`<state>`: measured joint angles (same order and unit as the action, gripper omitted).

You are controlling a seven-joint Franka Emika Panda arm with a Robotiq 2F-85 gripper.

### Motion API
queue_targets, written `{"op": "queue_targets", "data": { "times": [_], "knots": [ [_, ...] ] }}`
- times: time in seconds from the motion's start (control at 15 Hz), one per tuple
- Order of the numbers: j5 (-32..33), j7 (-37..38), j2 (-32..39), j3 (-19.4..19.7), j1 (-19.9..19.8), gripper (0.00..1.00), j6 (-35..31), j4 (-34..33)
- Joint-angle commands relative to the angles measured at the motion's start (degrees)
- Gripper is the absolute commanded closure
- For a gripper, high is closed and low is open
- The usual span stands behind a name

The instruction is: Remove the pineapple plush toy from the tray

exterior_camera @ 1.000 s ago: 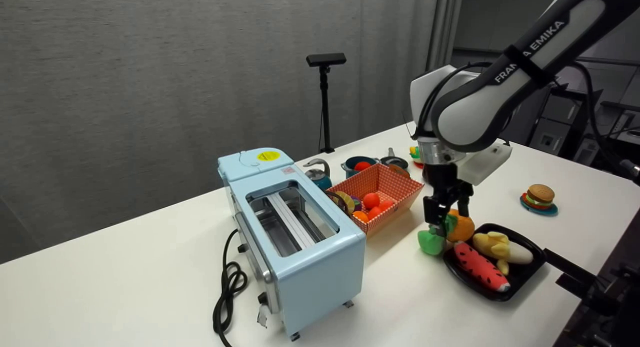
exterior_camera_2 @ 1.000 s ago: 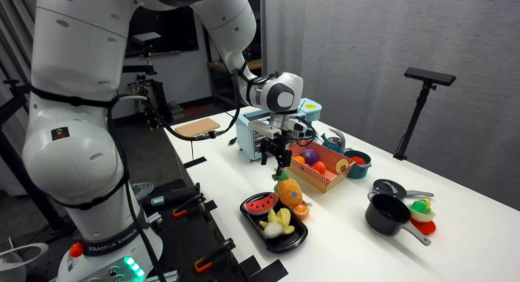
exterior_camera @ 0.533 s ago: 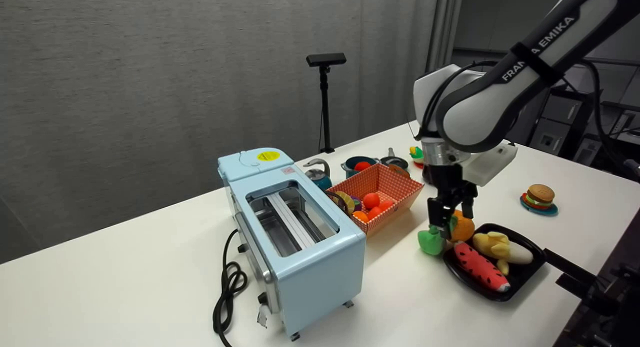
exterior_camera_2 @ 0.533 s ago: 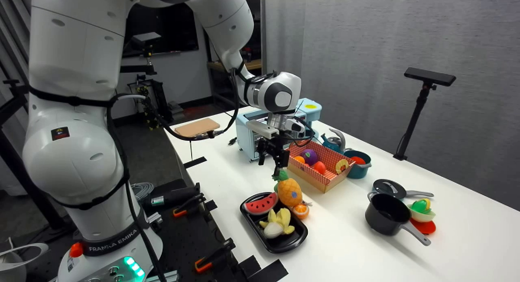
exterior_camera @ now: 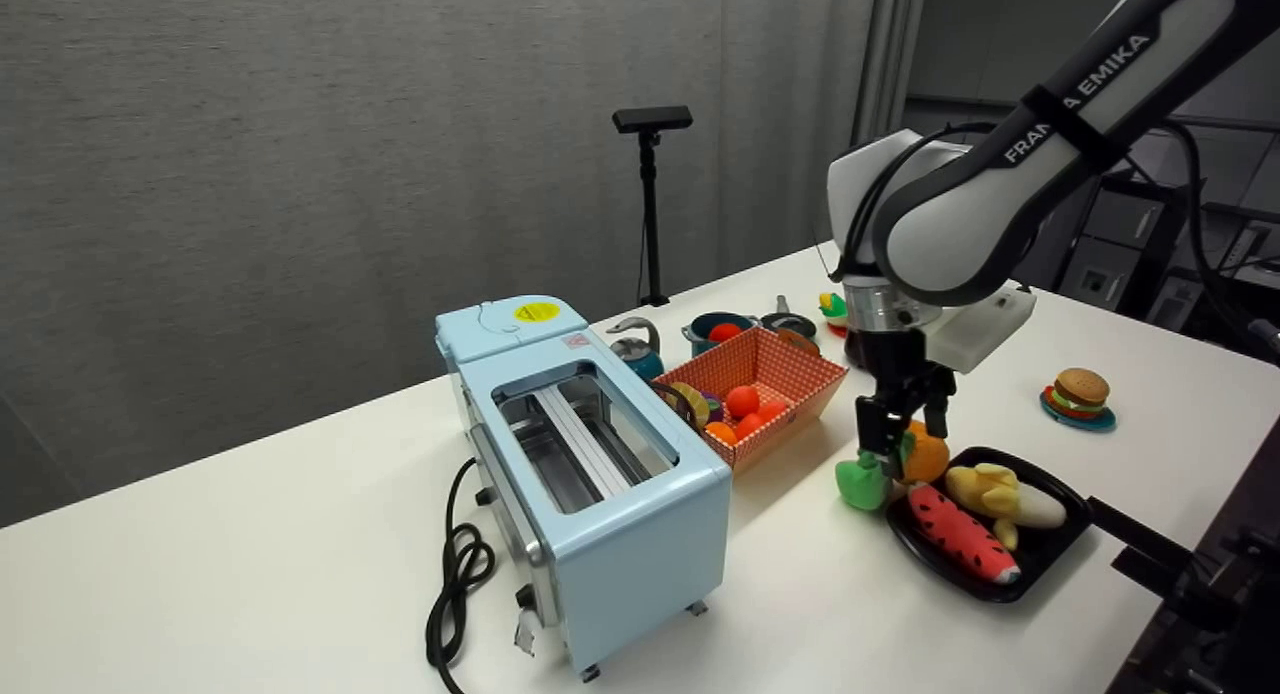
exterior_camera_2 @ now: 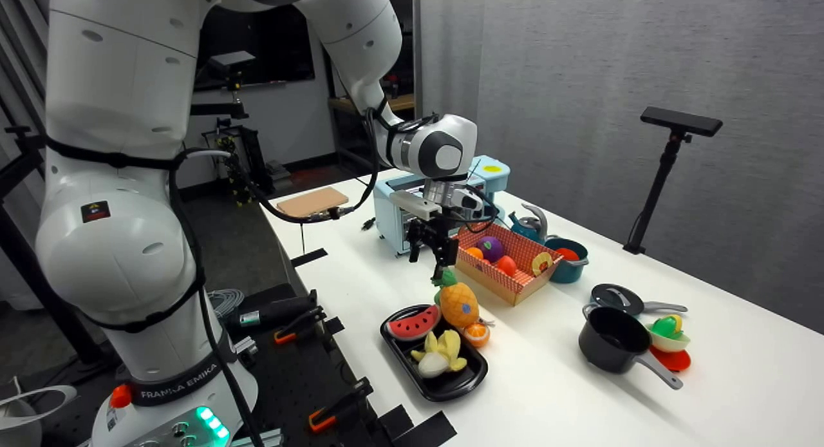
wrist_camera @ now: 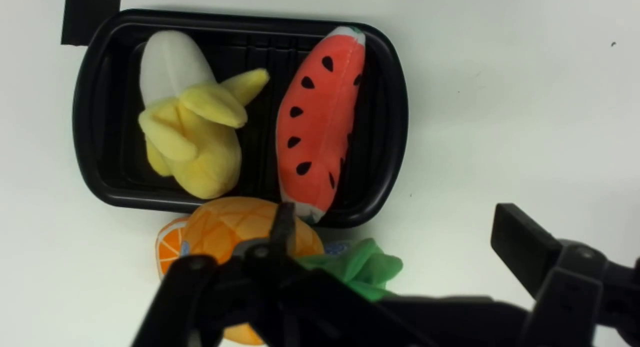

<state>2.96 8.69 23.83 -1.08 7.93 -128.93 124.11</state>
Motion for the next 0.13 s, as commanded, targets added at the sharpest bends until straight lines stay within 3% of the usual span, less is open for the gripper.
{"op": "queue_targets", "data": {
  "times": [0.0, 0.07],
  "knots": [
    [0.2, 0.1, 0.0, -0.4, -0.4, 0.00, 0.2, -0.1],
    [0.2, 0.1, 0.0, -0.4, -0.4, 0.00, 0.2, -0.1]
  ]
}}
